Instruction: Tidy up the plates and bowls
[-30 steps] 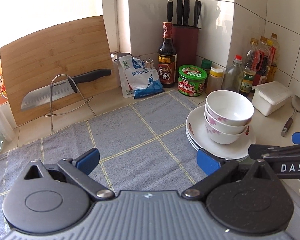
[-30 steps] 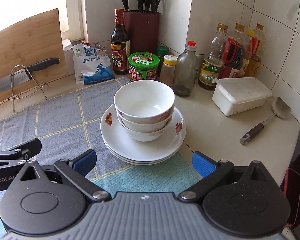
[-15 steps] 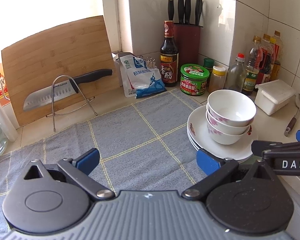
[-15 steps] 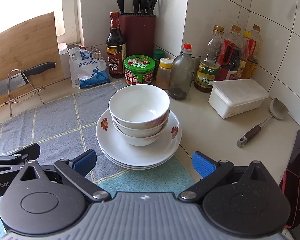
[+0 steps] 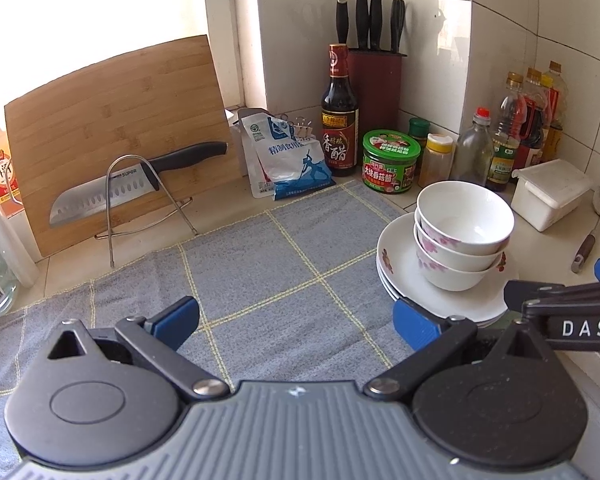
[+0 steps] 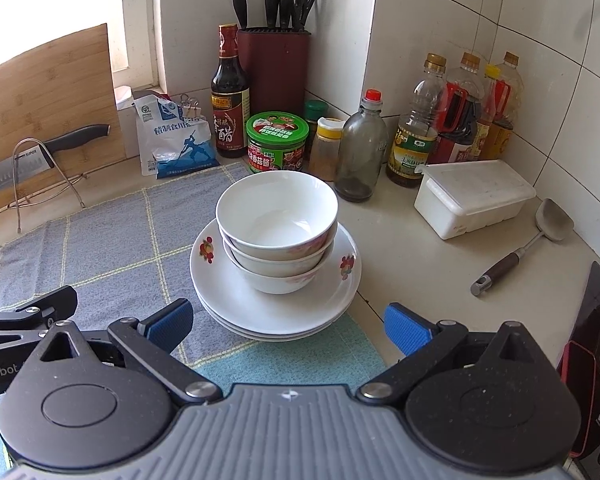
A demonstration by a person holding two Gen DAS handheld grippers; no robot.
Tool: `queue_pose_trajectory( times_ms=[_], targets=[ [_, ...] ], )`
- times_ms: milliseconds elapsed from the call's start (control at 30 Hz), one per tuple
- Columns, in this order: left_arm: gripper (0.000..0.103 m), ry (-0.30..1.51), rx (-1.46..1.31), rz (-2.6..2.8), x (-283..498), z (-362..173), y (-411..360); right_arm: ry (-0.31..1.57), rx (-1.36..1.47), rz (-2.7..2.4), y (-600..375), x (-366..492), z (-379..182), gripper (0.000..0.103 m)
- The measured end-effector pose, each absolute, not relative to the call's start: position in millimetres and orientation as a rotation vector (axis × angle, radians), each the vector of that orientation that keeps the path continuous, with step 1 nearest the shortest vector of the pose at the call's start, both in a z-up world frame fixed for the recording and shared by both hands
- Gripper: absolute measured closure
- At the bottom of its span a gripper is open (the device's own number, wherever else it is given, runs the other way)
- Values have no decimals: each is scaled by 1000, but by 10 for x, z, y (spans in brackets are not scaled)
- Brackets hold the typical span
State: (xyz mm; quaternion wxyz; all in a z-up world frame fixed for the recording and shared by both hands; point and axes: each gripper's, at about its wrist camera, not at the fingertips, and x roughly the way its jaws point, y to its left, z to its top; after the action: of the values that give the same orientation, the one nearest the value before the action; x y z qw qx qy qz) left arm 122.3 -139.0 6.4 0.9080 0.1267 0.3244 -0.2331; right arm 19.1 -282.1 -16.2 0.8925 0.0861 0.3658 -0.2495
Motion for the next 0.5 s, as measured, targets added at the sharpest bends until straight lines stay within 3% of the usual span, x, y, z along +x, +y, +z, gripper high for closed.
queue_pose_trajectory(
  times_ms=[500],
  targets=[
    [1,664,253,-493,1202,91,-1394,764,166,-526,-2825,190,-161,0]
  ],
)
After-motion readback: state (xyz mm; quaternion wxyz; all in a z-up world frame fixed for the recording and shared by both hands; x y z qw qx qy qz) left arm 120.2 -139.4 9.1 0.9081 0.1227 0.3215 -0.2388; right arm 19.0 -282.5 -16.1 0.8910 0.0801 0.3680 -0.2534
